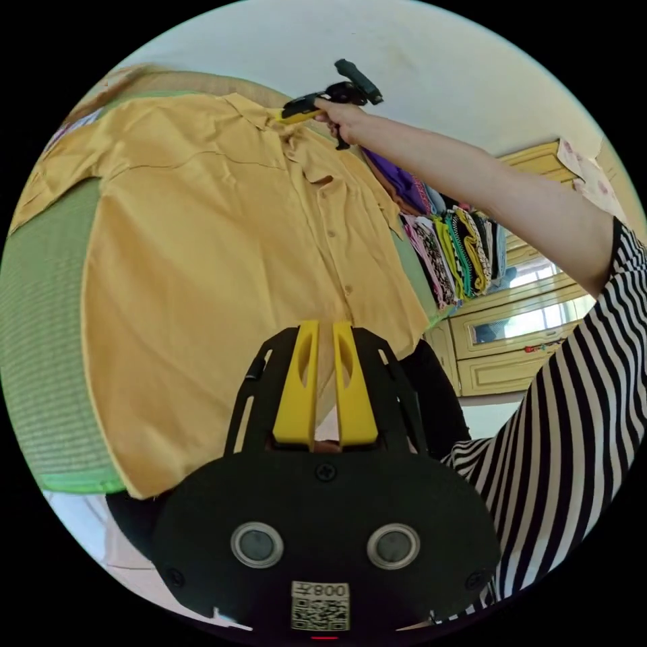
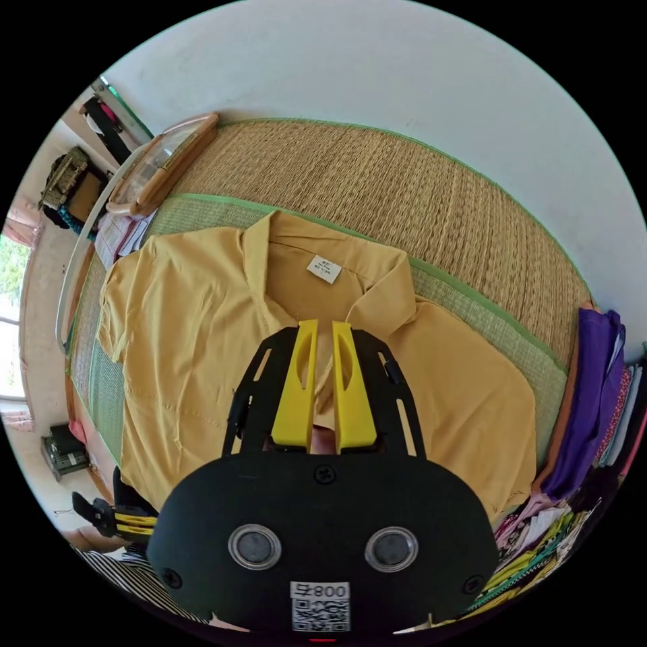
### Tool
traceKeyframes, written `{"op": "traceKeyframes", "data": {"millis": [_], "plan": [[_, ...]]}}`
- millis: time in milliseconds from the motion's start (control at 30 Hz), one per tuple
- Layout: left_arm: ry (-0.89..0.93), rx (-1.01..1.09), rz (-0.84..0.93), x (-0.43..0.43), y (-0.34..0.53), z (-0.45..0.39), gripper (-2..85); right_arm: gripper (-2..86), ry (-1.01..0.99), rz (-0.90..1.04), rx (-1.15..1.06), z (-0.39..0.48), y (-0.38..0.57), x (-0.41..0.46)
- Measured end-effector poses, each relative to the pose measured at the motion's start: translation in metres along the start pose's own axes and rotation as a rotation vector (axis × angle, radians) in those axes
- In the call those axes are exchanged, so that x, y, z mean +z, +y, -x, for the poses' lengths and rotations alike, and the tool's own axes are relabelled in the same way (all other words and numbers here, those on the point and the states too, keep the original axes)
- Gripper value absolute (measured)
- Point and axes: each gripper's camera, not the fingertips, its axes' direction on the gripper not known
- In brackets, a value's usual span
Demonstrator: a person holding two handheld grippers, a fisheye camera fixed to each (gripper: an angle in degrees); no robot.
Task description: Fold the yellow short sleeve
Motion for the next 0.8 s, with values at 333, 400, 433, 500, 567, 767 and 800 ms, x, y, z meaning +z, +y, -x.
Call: {"op": "traceKeyframes", "data": {"millis": [333,400,433,500,567,767,800], "plan": [[-0.297,-0.281,-0.060,-0.095,0.058,0.073,6.4,5.2,-0.181,-0.092,-0.021,-0.007,0.065,-0.043],[-0.321,-0.304,-0.024,-0.088,0.058,0.083,5.9,4.0,-0.264,-0.093,-0.114,0.027,0.114,-0.047],[-0.321,-0.332,-0.001,-0.082,0.057,0.089,5.1,3.8,-0.286,-0.078,-0.138,0.038,0.127,-0.045],[-0.298,-0.340,0.021,-0.075,0.054,0.094,3.5,3.0,-0.366,-0.004,-0.230,0.082,0.181,-0.031],[-0.315,-0.329,0.021,-0.074,0.047,0.094,1.8,2.2,-0.402,0.070,-0.270,0.113,0.217,-0.014],[-0.323,-0.316,0.040,-0.066,0.031,0.094,0.6,0.4,-0.341,0.261,-0.353,0.183,0.287,0.046],[-0.331,-0.310,0.045,-0.065,0.029,0.093,0.6,0.1,-0.304,0.289,-0.358,0.188,0.293,0.055]]}}
